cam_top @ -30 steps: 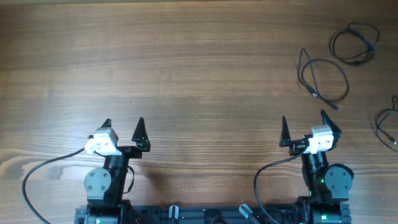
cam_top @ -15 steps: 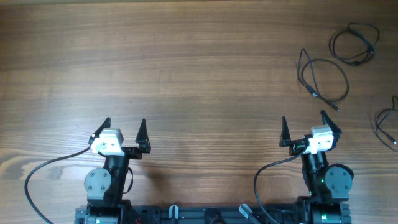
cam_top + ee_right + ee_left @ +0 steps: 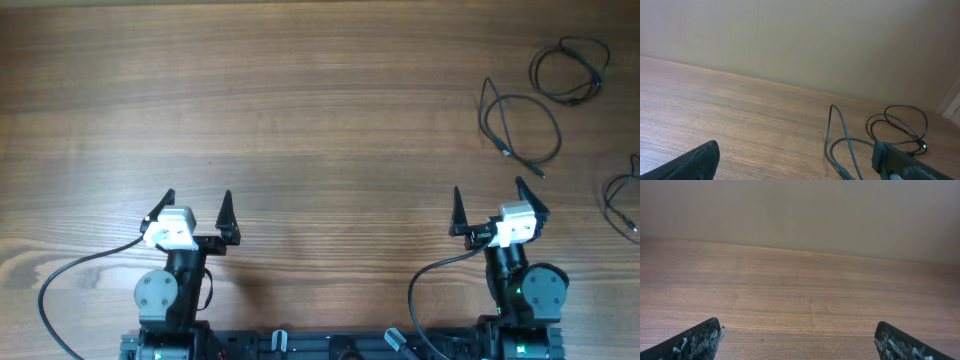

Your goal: Untangle cables

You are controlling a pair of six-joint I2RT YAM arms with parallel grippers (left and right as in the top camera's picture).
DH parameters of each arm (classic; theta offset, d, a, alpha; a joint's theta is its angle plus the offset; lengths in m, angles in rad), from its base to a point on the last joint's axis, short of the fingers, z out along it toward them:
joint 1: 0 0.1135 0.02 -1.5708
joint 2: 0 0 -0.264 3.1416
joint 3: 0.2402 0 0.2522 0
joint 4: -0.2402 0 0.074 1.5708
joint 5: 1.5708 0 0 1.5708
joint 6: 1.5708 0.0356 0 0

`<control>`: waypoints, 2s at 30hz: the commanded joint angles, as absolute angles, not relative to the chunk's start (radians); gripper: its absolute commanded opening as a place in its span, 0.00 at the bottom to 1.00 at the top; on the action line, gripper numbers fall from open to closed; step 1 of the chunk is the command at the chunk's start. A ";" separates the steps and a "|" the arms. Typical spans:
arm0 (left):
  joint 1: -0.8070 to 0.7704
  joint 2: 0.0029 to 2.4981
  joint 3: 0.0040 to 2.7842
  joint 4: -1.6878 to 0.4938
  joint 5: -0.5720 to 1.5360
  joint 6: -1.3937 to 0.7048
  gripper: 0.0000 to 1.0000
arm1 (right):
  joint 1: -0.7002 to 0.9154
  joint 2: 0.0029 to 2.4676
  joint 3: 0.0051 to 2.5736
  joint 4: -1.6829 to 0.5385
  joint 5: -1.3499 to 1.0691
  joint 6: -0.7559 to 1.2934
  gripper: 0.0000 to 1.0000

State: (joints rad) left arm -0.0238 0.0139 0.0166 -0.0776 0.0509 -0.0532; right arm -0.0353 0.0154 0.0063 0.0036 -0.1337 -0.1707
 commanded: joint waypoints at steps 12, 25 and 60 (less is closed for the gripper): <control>-0.015 0.005 0.006 -0.074 0.047 -0.033 1.00 | -0.031 0.004 0.005 0.007 -0.115 -0.205 1.00; -0.015 0.005 0.006 -0.075 0.048 -0.033 1.00 | -0.031 0.004 0.005 0.007 0.002 0.029 1.00; -0.015 0.005 0.006 -0.074 0.047 -0.033 1.00 | -0.031 0.004 0.005 0.007 0.002 0.028 1.00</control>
